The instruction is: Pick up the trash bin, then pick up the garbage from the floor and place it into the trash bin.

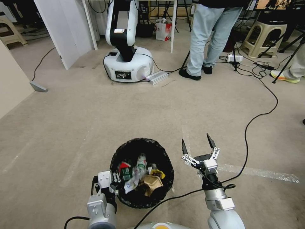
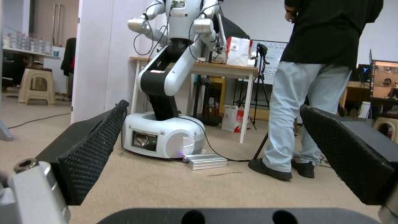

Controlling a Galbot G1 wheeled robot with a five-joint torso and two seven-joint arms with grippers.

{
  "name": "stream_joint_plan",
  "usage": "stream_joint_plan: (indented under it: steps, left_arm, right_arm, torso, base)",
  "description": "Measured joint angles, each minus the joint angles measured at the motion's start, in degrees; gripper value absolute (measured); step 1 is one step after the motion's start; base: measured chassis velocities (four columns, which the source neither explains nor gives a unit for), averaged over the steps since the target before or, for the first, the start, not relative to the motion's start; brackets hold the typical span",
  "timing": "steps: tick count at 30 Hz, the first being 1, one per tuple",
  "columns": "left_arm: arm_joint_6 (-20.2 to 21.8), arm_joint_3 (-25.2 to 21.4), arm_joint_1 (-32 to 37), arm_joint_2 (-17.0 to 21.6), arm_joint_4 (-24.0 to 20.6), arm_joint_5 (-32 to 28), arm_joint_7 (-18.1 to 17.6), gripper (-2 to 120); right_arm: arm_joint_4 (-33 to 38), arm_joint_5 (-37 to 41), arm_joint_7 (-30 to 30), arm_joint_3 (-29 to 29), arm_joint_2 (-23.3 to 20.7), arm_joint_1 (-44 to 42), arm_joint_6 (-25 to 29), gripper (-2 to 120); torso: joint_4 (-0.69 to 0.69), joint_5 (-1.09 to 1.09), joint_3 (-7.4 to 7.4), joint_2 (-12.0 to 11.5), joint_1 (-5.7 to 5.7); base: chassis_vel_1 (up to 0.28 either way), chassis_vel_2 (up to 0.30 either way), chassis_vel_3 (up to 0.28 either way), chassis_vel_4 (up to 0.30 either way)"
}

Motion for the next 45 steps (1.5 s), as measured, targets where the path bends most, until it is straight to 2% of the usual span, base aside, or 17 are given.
stream_joint_plan:
  steps: [5, 9, 15, 23, 26, 29, 30, 33, 34, 36, 37, 40, 44, 45]
  left_arm:
    - [5.75, -2.89, -2.26, 0.26, 2.69, -5.60, 0.39, 0]
    - [8.10, -4.72, -4.43, 0.29, 4.40, -9.11, 0.78, 0]
    - [9.65, -6.75, -7.72, 0.19, 7.18, -13.04, 0.47, 0]
    - [8.89, -8.35, -10.96, -0.14, 9.65, -16.49, 1.43, 0]
    - [8.26, -8.88, -11.75, -0.31, 9.94, -16.98, 2.18, 7]
    - [7.84, -10.08, -12.81, -0.39, 10.79, -17.74, 2.49, 24]
    - [7.84, -10.08, -12.81, -0.39, 10.79, -17.74, 2.49, 24]
    - [7.09, -10.44, -13.38, -0.35, 11.21, -18.13, 3.00, 36]
    - [7.09, -10.44, -13.38, -0.35, 11.21, -18.13, 3.00, 36]
    - [6.32, -10.51, -13.54, -0.36, 11.20, -18.27, 3.71, 48]
    - [6.32, -10.51, -13.54, -0.36, 11.20, -18.27, 3.71, 48]
    - [4.76, -10.96, -13.54, -0.28, 11.03, -18.38, 5.07, 62]
    - [3.37, -11.36, -13.35, -0.02, 10.69, -18.37, 5.87, 71]
    - [2.73, -11.40, -13.13, 0.12, 10.40, -18.31, 6.12, 77]
  right_arm:
    - [0.01, -0.02, -0.46, 0.22, 0.20, -0.39, 0.26, 100]
    - [-0.32, -0.07, -0.87, 0.60, 0.22, -0.44, 0.61, 100]
    - [-0.89, -0.10, -1.47, 0.84, 0.30, -0.61, 1.23, 100]
    - [-1.13, -0.45, -2.14, 0.62, 0.40, -0.71, 1.52, 100]
    - [-1.25, -0.65, -2.39, 0.31, 0.32, -0.66, 1.54, 100]
    - [-1.39, -0.76, -2.77, -0.09, 0.09, -0.45, 1.56, 100]
    - [-1.39, -0.76, -2.77, -0.09, 0.09, -0.45, 1.56, 100]
    - [-1.39, -0.88, -2.97, -0.05, -0.05, -0.62, 1.57, 100]
    - [-1.39, -0.88, -2.97, -0.05, -0.05, -0.62, 1.57, 100]
    - [-1.41, -1.04, -3.12, -0.04, -0.12, -0.68, 1.59, 100]
    - [-1.41, -1.04, -3.12, -0.04, -0.12, -0.68, 1.59, 100]
    - [-1.58, -1.41, -3.23, -0.28, -0.08, -0.64, 1.59, 100]
    - [-1.64, -1.63, -3.30, -0.47, 0.04, -0.53, 1.59, 100]
    - [-1.68, -1.70, -3.31, -0.52, 0.08, -0.45, 1.59, 100]
  torso:
    - [0.01, 0.00, 0.00, 0.00, 0.00]
    - [0.01, 0.03, 0.00, 0.00, 0.00]
    - [0.02, 0.04, 0.00, 0.00, 0.00]
    - [0.01, 0.00, 0.00, 0.00, 0.00]
    - [-0.01, -0.04, 0.00, 0.00, 0.00]
    - [-0.01, -0.04, 0.00, 0.00, 0.00]
    - [-0.01, -0.04, 0.00, 0.00, 0.00]
    - [0.00, -0.03, 0.00, 0.00, 0.00]
    - [0.00, -0.03, 0.00, 0.00, 0.00]
    - [0.00, -0.02, 0.00, 0.00, 0.00]
    - [0.00, -0.02, 0.00, 0.00, 0.00]
    - [0.00, 0.00, 0.00, 0.00, 0.00]
    - [0.00, 0.00, 0.00, 0.00, 0.00]
    - [0.00, 0.00, 0.00, 0.00, 0.00]
  base:
    - [0.000, 0.000, 0.000, 0.000]
    - [0.000, 0.000, 0.000, 0.000]
    - [0.000, 0.000, 0.000, 0.000]
    - [0.000, 0.000, 0.000, 0.000]
    - [0.000, 0.000, 0.000, 0.000]
    - [0.000, 0.000, 0.000, 0.000]
    - [0.000, 0.000, 0.000, 0.000]
    - [0.000, 0.000, 0.000, 0.000]
    - [0.000, 0.000, 0.000, 0.000]
    - [0.000, 0.000, 0.000, 0.000]
    - [0.000, 0.000, 0.000, 0.000]
    - [0.000, 0.000, 0.000, 0.000]
    - [0.000, 0.000, 0.000, 0.000]
    - [0.000, 0.000, 0.000, 0.000]
